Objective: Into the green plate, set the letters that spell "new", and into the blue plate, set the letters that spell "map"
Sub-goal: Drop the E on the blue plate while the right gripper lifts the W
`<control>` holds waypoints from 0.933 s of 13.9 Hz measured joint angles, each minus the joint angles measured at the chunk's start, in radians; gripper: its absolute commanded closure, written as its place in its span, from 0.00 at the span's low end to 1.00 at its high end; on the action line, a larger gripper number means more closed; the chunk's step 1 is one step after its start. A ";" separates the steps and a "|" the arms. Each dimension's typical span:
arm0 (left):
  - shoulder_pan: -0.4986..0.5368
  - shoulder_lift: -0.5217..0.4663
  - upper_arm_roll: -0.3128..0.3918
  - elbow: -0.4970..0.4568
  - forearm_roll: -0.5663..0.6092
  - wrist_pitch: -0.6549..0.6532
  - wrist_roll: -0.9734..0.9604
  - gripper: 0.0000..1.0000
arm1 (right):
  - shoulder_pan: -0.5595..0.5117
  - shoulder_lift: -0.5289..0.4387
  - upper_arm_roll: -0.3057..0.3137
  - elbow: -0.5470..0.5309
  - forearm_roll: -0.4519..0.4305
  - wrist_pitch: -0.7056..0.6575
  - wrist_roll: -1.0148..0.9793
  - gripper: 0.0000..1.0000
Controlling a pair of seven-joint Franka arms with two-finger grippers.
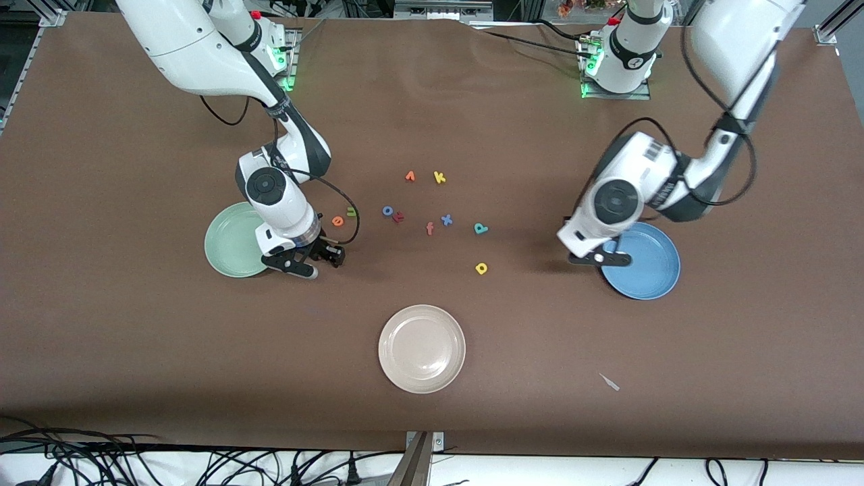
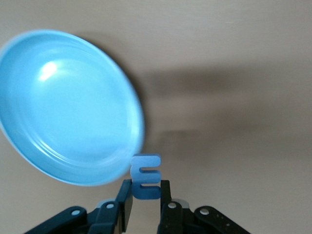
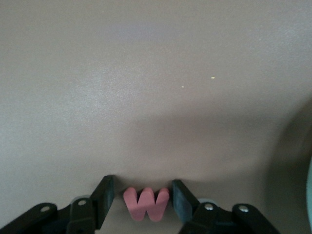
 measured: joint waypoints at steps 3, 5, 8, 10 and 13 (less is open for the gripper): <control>0.118 0.029 0.005 -0.001 0.000 0.034 0.263 1.00 | 0.001 -0.001 0.002 0.001 0.000 0.006 0.000 0.65; 0.174 0.074 0.008 -0.002 0.004 0.095 0.358 0.43 | 0.001 -0.003 0.001 0.000 0.000 0.005 -0.001 0.66; 0.203 0.114 0.008 0.000 0.006 0.121 0.378 0.00 | 0.001 -0.005 -0.002 0.002 -0.002 0.000 -0.018 0.66; 0.196 0.113 -0.008 0.016 -0.023 0.121 0.331 0.00 | 0.000 -0.017 -0.012 0.016 -0.005 -0.051 -0.055 0.66; 0.122 0.115 -0.021 0.061 -0.089 0.123 0.114 0.00 | -0.002 -0.056 -0.031 0.055 -0.006 -0.183 -0.123 0.66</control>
